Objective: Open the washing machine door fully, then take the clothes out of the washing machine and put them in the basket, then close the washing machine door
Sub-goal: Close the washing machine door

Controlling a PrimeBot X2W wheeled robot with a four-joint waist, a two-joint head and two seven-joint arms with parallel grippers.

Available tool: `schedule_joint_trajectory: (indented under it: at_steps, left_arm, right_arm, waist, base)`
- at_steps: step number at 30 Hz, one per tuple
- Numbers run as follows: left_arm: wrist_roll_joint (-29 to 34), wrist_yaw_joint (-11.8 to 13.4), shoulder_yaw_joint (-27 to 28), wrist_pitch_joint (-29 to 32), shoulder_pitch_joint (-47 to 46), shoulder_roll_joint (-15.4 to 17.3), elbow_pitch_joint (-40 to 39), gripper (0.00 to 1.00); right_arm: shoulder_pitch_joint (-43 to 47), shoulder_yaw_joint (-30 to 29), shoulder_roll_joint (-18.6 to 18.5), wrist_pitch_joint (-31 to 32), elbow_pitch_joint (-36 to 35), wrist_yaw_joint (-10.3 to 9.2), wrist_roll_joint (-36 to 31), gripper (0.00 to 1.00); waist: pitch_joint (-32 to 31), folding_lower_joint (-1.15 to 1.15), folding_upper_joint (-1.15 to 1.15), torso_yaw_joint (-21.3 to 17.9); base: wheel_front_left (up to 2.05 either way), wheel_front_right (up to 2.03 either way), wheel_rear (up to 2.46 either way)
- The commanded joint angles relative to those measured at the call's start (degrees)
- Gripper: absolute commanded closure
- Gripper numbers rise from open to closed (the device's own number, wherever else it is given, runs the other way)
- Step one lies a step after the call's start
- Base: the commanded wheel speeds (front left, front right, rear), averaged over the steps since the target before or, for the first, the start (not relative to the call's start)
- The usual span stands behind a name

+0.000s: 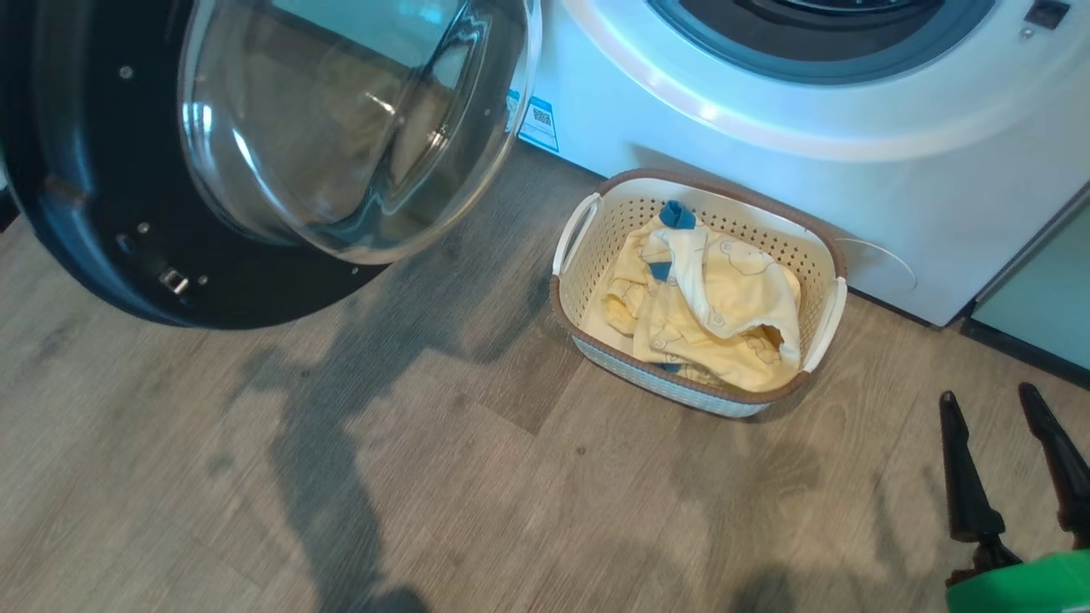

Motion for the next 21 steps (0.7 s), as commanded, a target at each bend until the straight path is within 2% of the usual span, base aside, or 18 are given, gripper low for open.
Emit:
schedule_joint_trajectory:
  at_steps: [1, 7, 21]
  left_arm:
    - [-0.4, 0.0, 1.3, 0.8, -0.2, 3.3, -2.3, 1.00]
    - [-1.9, -0.3, 0.4, 5.2, 2.1, 2.1, -7.5, 1.00]
    - [-6.1, -1.1, 1.0, 10.1, 7.4, -1.3, -16.0, 1.00]
  right_arm:
    - [-1.6, 1.4, -0.7, -0.3, -1.5, -0.16, 0.0, 0.00]
    - [-1.8, 1.9, 0.1, -1.0, -0.8, -0.16, 0.0, 0.00]
    - [-2.3, 2.2, 2.1, -3.1, 1.8, -0.16, 0.6, 0.00]
  waist:
    - [-0.2, 0.00, 0.00, 0.0]
    - [-1.4, 0.00, 0.00, -0.2]
    - [-3.9, 0.00, 0.00, -2.5]
  base:
    - [0.00, 0.00, 0.00]
    - [0.00, 0.00, 0.00]
    - [0.00, 0.00, 0.00]
